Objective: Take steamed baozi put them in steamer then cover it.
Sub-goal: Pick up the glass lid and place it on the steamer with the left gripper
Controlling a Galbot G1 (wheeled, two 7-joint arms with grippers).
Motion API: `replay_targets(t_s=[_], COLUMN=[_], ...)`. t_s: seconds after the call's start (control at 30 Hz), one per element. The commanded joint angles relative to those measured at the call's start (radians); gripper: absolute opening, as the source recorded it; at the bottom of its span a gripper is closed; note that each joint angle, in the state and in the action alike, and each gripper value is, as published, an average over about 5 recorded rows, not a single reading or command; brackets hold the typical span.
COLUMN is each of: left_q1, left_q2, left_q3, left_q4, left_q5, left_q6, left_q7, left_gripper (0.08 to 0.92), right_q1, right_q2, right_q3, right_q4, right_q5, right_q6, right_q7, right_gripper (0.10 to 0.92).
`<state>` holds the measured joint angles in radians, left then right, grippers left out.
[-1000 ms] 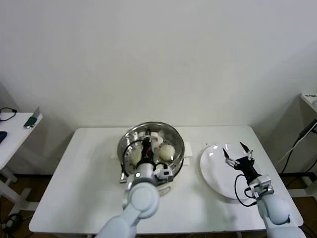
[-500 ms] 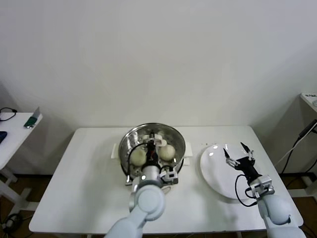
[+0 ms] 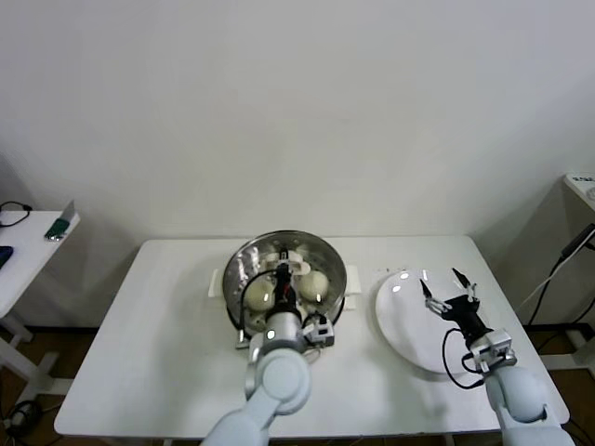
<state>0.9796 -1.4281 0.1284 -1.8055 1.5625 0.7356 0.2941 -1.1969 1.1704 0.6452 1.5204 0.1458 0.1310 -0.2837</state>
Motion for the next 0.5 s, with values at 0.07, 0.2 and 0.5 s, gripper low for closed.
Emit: replay_targets(t_s=[0.07,0.2,0.5], left_q1=[0.007,0.014,0.022], left_q2=[-0.012,-0.008,-0.008], left_q3=[-0.009,-0.009,-0.013], left_q4=[0.014,0.02,0.03], left_q5=[0.023,0.029,0.026], left_q6=[-0.033,-0.044,-0.051], left_q7=[-0.021,-0.03,-0.035], left_gripper=[0.149,0.149,0.149], right_q1=[-0.001,-0.003,-0.008], right_q2=[0.004,0.006,0.006], right_q3=[0.004,0.008,0.017], right_q4=[0.001,0.0,0.002], right_q5=[0.001,0.001,0.002], right_q6=[0.002,0.004,0.005], right_q7=[-0.005,-0.012,-0.023], right_gripper=[0.823,0.823,0.823])
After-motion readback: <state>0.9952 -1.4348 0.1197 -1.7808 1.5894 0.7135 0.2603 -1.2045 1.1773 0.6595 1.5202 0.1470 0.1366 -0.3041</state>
